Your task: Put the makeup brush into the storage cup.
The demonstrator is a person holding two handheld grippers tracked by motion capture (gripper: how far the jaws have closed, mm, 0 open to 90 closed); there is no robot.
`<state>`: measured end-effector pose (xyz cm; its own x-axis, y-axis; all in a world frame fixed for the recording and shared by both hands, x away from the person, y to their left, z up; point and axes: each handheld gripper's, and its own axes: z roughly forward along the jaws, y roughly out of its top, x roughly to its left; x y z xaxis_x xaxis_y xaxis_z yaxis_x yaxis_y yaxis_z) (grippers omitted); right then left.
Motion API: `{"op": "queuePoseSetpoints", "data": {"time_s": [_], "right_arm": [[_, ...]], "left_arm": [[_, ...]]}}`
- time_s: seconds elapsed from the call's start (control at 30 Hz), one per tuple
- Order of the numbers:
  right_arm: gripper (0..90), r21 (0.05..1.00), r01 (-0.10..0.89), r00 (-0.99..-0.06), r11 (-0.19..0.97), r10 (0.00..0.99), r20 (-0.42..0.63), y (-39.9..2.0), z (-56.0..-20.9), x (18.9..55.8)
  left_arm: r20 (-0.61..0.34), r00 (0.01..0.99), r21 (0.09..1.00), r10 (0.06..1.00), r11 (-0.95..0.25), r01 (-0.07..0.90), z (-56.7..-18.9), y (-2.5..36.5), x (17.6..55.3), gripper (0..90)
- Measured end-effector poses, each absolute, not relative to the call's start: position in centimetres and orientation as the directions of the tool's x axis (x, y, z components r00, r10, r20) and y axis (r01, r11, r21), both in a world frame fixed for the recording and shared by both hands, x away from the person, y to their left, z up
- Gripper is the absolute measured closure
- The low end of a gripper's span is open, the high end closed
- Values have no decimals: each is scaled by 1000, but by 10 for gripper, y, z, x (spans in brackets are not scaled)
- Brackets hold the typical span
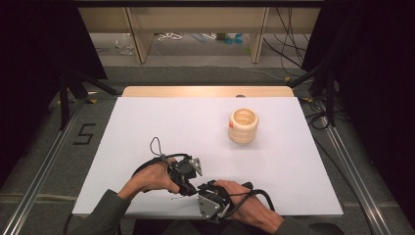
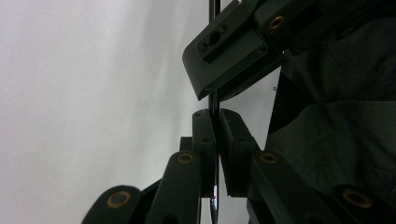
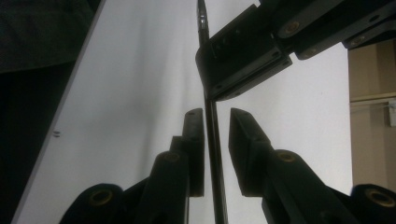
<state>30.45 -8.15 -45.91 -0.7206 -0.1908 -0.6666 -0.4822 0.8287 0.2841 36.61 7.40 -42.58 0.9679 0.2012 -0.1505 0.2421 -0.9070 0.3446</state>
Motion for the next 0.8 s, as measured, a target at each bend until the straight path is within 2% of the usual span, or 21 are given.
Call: {"op": "queuePoseSetpoints", "data": {"time_s": [0.23, 0.57, 0.73, 0.8], "right_arm": [[804, 271, -496, -714, 825, -210, -668, -81, -459, 305], [854, 268, -499, -727, 824, -230, -647, -79, -462, 304], [855, 267, -496, -728, 826, -228, -647, -80, -461, 303], [856, 268, -502, -726, 822, -232, -648, -80, -460, 304]], "left_arm": [[-151, 970, 340, 193, -911, 234, -426, 74, 366, 850], [-179, 959, 359, 219, -893, 271, -427, 73, 363, 849], [-172, 967, 345, 188, -908, 237, -424, 75, 366, 843], [-182, 958, 365, 221, -890, 274, -424, 75, 364, 839]]}}
